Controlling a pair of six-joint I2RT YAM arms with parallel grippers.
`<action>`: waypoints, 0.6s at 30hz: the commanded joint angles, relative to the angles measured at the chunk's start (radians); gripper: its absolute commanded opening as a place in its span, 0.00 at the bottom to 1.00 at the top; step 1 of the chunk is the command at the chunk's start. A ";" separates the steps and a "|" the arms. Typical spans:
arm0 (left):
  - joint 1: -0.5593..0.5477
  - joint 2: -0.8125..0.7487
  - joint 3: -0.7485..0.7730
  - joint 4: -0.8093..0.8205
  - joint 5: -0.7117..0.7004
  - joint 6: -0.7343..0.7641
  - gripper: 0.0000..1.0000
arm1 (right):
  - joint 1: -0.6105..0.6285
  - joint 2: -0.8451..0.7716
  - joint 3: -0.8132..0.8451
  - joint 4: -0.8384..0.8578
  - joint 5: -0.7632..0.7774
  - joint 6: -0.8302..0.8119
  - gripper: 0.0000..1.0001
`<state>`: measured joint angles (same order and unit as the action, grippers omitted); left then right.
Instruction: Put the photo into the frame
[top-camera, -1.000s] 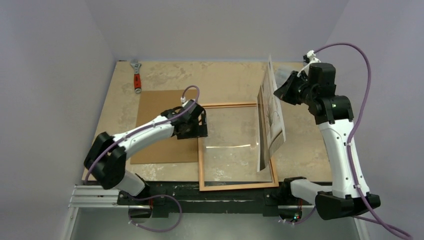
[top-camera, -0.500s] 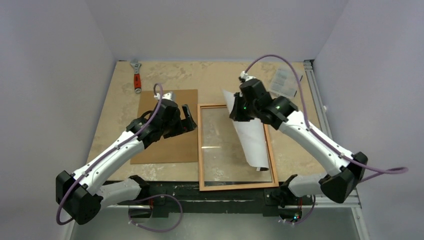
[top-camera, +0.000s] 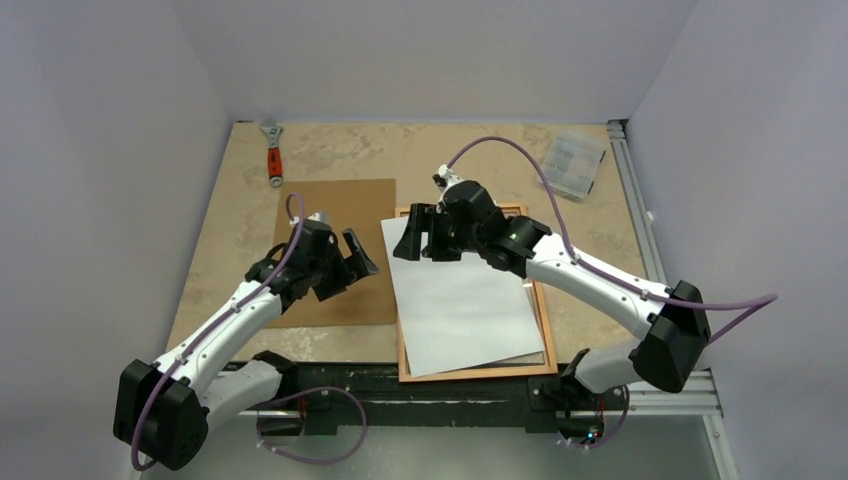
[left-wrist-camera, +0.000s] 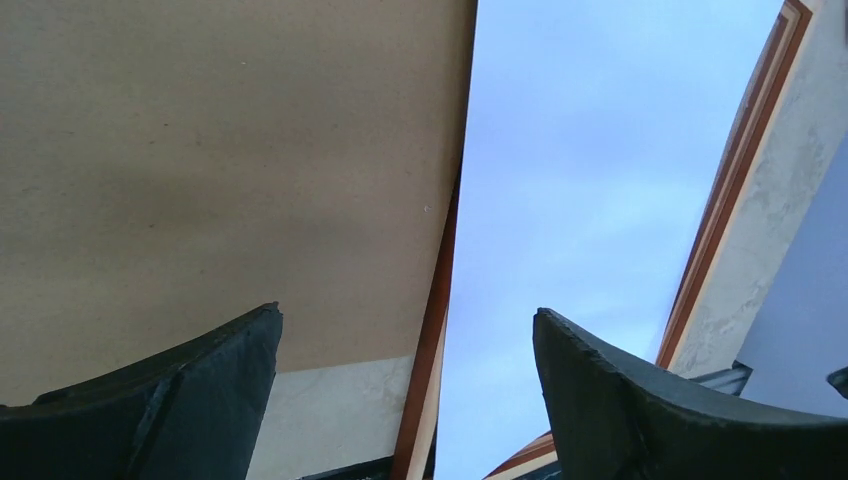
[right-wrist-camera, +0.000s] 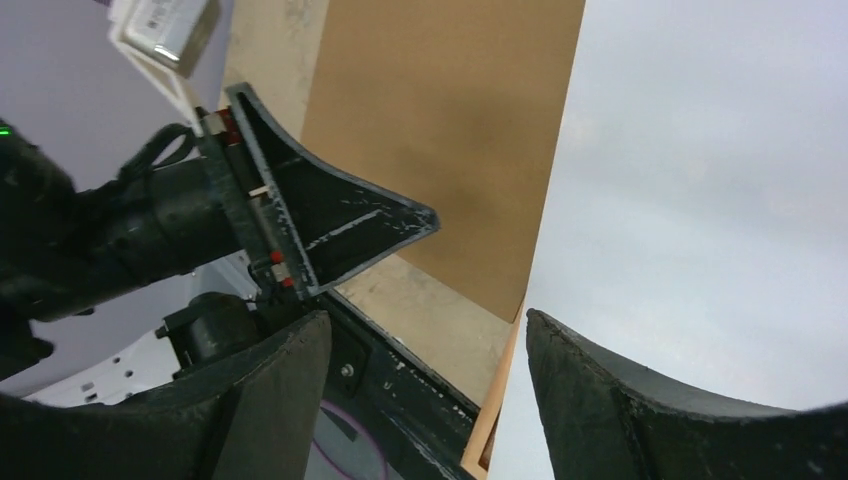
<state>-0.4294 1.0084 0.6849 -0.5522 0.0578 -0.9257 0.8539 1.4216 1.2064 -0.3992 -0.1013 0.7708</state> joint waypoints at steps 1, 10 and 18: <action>0.012 0.038 -0.050 0.181 0.125 -0.013 0.91 | -0.040 -0.067 -0.020 0.074 -0.043 0.021 0.72; 0.013 0.270 -0.118 0.510 0.275 -0.052 0.75 | -0.332 -0.178 -0.197 0.057 -0.215 -0.006 0.71; 0.012 0.459 -0.096 0.712 0.328 -0.086 0.48 | -0.438 -0.228 -0.249 -0.004 -0.253 -0.056 0.70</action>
<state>-0.4210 1.4128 0.5686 0.0074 0.3447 -0.9924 0.4362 1.2388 0.9615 -0.3897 -0.3023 0.7555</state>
